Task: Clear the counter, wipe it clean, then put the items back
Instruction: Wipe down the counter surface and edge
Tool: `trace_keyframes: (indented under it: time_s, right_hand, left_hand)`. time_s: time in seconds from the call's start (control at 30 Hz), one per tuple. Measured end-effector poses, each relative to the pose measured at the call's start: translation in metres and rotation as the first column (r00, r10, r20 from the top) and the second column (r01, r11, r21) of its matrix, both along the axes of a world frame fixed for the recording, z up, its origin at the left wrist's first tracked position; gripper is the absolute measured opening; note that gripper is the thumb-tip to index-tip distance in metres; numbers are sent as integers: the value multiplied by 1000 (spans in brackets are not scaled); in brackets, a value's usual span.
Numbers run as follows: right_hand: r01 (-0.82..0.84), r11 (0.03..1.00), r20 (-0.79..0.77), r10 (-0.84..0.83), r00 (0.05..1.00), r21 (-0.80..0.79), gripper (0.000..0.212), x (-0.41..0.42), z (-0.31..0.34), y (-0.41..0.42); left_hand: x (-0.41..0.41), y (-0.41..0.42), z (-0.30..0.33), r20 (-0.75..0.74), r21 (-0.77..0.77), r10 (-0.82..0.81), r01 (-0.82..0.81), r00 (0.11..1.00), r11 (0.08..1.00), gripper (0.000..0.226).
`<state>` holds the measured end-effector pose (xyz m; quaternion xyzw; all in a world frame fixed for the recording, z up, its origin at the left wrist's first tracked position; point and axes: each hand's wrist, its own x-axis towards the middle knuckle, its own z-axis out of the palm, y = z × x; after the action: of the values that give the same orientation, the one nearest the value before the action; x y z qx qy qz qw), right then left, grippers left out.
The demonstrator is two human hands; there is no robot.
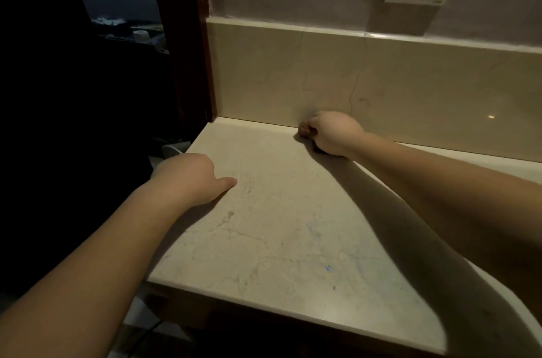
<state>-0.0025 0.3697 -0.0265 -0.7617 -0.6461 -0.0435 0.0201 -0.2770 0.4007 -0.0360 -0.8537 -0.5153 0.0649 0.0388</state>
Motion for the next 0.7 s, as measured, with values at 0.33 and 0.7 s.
trace_keyframes:
  time_s: [0.33,0.7]
  right_hand:
    - [-117,993,56,117,992,-16,20,10,0,-31]
    - [-393,919,-30,392,919,-29,12,-22,-5,-98]
  left_hand:
    - [-2,3,-2,0,15,3,-3,1000,1000,56]
    - [-2,4,-1,9,14,4,-4,1000,1000,59]
